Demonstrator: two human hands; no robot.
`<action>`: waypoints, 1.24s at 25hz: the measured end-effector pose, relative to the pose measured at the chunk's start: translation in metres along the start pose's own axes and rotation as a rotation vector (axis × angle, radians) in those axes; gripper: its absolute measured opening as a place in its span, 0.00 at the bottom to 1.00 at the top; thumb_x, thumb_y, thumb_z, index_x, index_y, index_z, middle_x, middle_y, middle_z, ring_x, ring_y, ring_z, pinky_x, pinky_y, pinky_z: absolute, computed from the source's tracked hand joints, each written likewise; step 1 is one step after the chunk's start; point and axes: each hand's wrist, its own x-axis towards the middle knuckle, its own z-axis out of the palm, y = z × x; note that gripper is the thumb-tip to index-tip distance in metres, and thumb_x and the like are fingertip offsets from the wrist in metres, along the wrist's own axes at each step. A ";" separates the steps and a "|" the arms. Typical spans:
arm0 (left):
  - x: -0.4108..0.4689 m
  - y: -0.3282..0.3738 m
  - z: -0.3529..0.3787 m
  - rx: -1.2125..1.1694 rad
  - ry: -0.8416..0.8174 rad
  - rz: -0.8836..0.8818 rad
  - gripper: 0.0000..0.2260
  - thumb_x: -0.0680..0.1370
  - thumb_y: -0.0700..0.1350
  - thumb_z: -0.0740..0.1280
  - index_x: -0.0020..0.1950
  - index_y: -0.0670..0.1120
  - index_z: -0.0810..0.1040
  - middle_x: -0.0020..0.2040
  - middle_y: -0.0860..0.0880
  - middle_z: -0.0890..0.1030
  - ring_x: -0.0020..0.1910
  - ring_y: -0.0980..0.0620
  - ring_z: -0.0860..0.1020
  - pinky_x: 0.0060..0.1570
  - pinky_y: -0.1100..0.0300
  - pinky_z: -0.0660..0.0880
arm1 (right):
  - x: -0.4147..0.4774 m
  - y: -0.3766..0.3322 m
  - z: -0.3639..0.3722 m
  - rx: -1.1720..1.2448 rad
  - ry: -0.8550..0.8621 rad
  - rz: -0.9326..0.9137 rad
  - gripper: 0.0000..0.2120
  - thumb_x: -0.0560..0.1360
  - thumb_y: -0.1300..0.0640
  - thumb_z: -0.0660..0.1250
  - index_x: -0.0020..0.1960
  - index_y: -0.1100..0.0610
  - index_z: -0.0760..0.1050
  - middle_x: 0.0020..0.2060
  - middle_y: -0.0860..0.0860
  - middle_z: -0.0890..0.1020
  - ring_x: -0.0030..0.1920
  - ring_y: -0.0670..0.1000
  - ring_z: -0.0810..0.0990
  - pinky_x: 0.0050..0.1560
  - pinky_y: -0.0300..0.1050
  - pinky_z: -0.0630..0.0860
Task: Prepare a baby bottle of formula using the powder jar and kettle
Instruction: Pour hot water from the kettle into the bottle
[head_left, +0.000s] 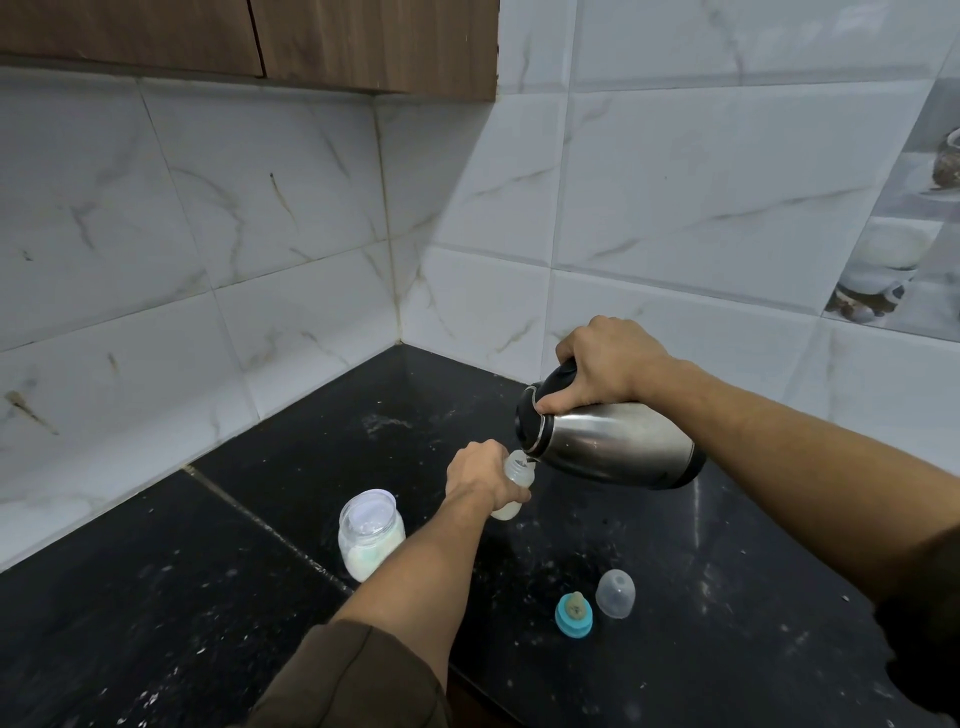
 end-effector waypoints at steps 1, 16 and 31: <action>0.000 -0.001 0.000 -0.030 0.001 -0.004 0.20 0.68 0.56 0.82 0.55 0.51 0.83 0.48 0.51 0.85 0.49 0.51 0.81 0.50 0.54 0.78 | -0.001 0.004 0.000 0.025 0.016 0.018 0.33 0.61 0.24 0.71 0.31 0.55 0.70 0.25 0.50 0.73 0.30 0.51 0.72 0.30 0.44 0.63; 0.005 -0.010 -0.007 -0.282 0.072 -0.022 0.19 0.63 0.56 0.83 0.51 0.54 0.85 0.47 0.56 0.86 0.48 0.56 0.82 0.54 0.55 0.79 | -0.049 0.066 0.096 0.890 0.465 0.614 0.25 0.66 0.41 0.69 0.25 0.57 0.62 0.22 0.47 0.60 0.27 0.49 0.62 0.34 0.47 0.64; 0.005 -0.034 0.022 -0.197 0.013 -0.127 0.20 0.64 0.56 0.82 0.53 0.55 0.85 0.44 0.57 0.85 0.46 0.57 0.82 0.48 0.60 0.76 | -0.039 0.074 0.170 1.203 0.467 0.802 0.20 0.67 0.47 0.67 0.27 0.52 0.58 0.25 0.46 0.57 0.30 0.49 0.57 0.32 0.46 0.56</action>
